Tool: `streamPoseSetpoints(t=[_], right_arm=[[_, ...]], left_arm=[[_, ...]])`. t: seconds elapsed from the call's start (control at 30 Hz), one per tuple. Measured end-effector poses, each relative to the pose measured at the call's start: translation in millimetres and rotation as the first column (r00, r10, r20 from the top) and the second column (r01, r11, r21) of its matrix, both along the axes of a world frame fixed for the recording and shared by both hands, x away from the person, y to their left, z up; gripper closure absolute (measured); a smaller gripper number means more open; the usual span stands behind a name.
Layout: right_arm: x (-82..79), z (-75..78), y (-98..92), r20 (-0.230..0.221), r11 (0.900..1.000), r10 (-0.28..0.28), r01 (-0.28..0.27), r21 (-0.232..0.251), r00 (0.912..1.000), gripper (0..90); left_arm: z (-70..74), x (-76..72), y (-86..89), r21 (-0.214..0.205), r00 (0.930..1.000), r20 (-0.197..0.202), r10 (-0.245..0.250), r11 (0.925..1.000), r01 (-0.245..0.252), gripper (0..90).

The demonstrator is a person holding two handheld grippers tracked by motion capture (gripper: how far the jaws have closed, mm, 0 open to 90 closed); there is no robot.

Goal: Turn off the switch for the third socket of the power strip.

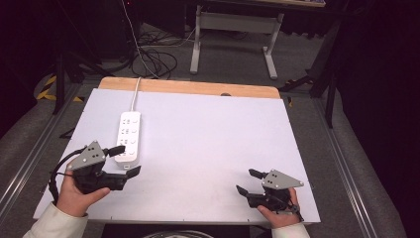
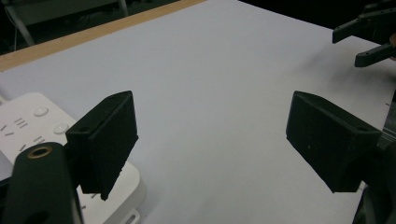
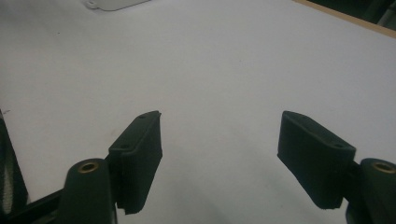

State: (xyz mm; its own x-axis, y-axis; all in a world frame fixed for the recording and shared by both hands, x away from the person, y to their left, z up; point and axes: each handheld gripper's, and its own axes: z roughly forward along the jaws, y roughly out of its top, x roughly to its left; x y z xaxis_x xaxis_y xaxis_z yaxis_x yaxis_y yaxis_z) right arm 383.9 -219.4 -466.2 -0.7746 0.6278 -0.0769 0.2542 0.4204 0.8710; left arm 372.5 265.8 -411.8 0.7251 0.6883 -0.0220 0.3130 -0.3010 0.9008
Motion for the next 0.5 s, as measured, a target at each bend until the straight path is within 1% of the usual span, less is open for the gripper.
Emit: streamPoseSetpoints(t=[0.1, 0.17, 0.2, 0.33, 0.4, 0.43, 0.5], right_arm=[[0.4, -0.1, 0.1, -0.005, 1.0, 0.004, -0.004, -0.003, 1.0, 31.0], [0.2, 0.0, 0.4, -0.003, 1.0, 0.003, -0.003, 0.0, 1.0, 31.0], [0.1, 0.1, 0.3, -0.005, 1.0, 0.003, -0.003, 0.0, 1.0, 31.0], [-0.1, 0.2, 0.4, -0.005, 1.0, 0.003, -0.003, -0.001, 1.0, 31.0], [0.1, 0.1, 0.7, -0.003, 1.0, 0.003, -0.003, -0.001, 1.0, 31.0], [0.1, 0.1, 0.7, -0.004, 1.0, 0.002, -0.002, -0.003, 1.0, 31.0], [0.0, 0.1, 0.8, -0.004, 1.0, 0.003, -0.003, -0.003, 1.0, 30.9]], left_arm=[[-9.0, -4.6, 4.2, -0.003, 0.9999, 0.01, 0.005, 1.0, -0.005, 15.1], [-15.8, -6.6, 8.0, 0.003, 0.9996, 0.025, 0.011, 0.9999, -0.011, 15.0], [-19.8, -7.5, 9.8, -0.002, 0.9995, 0.026, 0.018, 0.9998, -0.018, 15.0], [-31.4, -10.5, 17.4, -0.023, 0.999, 0.022, 0.039, 0.999, -0.039, 15.2], [-35.3, -12.1, 20.5, -0.037, 0.9988, 0.012, 0.048, 0.9982, -0.048, 14.9], [-37.4, -12.7, 21.6, -0.041, 0.9983, 0.009, 0.057, 0.9976, -0.056, 14.7], [-41.1, -13.7, 24.5, -0.033, 0.9979, 0.01, 0.064, 0.9974, -0.064, 14.5]])
